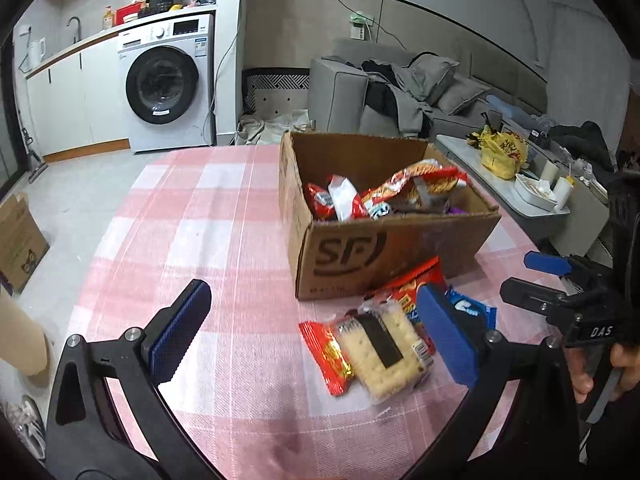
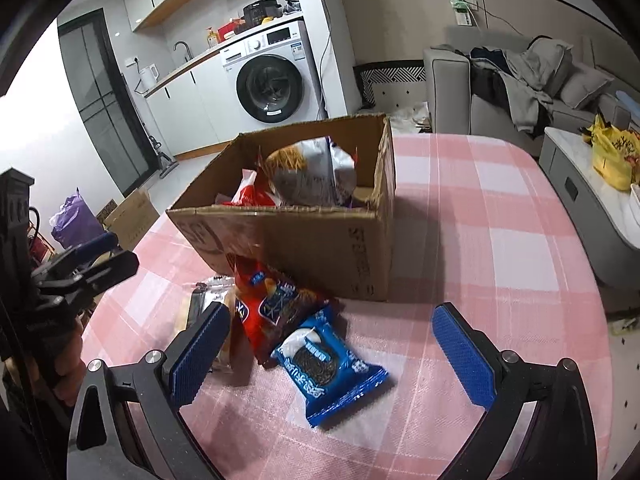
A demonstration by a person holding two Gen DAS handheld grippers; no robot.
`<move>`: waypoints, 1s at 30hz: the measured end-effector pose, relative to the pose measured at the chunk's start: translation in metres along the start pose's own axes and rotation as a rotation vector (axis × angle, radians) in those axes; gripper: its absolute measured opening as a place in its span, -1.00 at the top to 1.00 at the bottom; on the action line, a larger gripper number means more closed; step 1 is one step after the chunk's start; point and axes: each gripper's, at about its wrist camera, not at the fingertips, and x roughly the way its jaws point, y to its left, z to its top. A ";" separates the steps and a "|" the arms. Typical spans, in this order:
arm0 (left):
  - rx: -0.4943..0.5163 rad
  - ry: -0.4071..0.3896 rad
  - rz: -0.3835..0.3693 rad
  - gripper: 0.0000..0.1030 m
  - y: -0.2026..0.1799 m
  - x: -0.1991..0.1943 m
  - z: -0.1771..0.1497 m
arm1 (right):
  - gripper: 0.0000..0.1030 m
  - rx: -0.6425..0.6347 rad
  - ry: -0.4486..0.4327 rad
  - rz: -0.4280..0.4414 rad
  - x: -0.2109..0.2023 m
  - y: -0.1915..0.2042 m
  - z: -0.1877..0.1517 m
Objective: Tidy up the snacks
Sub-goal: 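Lower the left gripper onto the cracker pack while the right closes on the blue Oreo pack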
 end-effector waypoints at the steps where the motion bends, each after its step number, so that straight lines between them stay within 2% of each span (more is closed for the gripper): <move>1: 0.006 0.015 0.001 -0.98 -0.002 0.003 -0.004 | -0.99 -0.003 0.003 0.005 0.001 0.001 -0.001; 5: 0.012 0.049 -0.013 -0.98 -0.010 0.014 -0.016 | -0.99 -0.024 0.038 -0.003 0.006 0.004 -0.006; 9: 0.007 0.079 -0.011 -0.98 -0.016 0.024 -0.026 | -0.99 0.039 0.078 0.073 0.011 -0.003 -0.011; 13: 0.016 0.110 -0.018 -0.98 -0.023 0.032 -0.033 | -0.99 0.027 0.114 0.030 0.020 -0.004 -0.020; 17: 0.035 0.118 -0.004 -0.98 -0.029 0.038 -0.034 | -0.99 0.027 0.158 0.041 0.029 -0.008 -0.028; 23: 0.062 0.146 0.020 -0.98 -0.038 0.046 -0.038 | -0.99 -0.030 0.192 -0.016 0.046 -0.010 -0.032; 28: 0.093 0.162 0.023 -0.98 -0.051 0.052 -0.037 | -0.99 -0.108 0.219 -0.145 0.060 -0.005 -0.033; 30: 0.123 0.168 0.037 -0.98 -0.057 0.056 -0.035 | -0.99 -0.127 0.226 -0.157 0.064 -0.005 -0.033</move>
